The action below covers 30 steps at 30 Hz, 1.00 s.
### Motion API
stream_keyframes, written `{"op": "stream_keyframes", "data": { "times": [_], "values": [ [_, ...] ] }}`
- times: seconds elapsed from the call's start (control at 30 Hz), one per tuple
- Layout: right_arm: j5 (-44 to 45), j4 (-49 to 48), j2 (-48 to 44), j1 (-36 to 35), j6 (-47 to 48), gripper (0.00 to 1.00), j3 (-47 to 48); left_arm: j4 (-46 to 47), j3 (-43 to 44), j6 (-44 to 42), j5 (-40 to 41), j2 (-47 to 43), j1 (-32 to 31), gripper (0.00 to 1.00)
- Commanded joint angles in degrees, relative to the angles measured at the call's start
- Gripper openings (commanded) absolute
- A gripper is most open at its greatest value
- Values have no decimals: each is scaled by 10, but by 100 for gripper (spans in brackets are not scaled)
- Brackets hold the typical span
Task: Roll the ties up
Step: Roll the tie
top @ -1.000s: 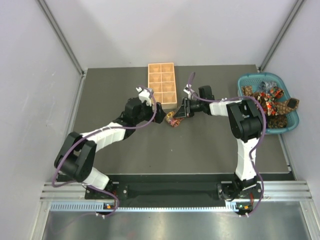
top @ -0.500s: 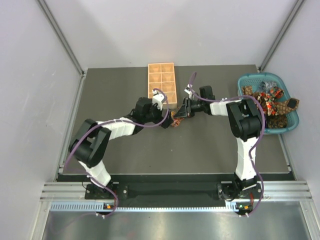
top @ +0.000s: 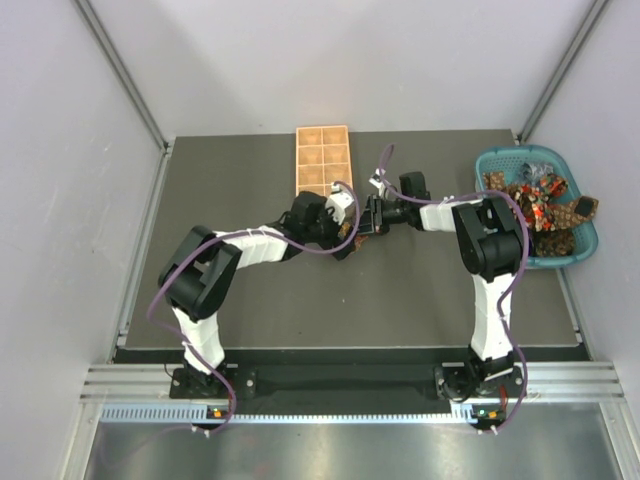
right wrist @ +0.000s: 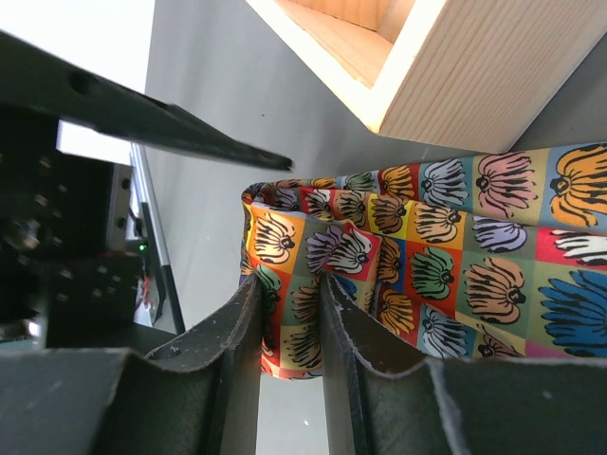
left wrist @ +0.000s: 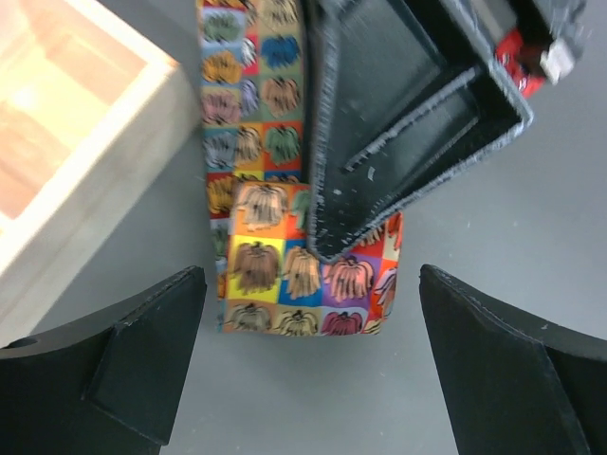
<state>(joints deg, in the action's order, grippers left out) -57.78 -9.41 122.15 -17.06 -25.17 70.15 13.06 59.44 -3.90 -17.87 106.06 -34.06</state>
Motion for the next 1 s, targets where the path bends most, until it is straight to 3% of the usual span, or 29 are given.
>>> {"op": "stream_keyframes", "data": {
  "times": [0.0,0.1,0.6,0.83,0.97],
  "values": [
    [27,5,21,3,16,22,-13,-9,18,-49,14,10,-10,99],
    [26,5,20,3,15,22,-13,-5,15,-66,12,13,-11,99],
    [8,-3,32,-4,1,21,-12,-18,12,-85,37,11,-20,48],
    [-1,-13,12,-20,-2,21,-41,-47,-6,-78,124,-22,-79,46],
    [-7,-25,-6,-42,-6,21,-66,-86,-2,-29,145,-38,-95,42]
  ]
}}
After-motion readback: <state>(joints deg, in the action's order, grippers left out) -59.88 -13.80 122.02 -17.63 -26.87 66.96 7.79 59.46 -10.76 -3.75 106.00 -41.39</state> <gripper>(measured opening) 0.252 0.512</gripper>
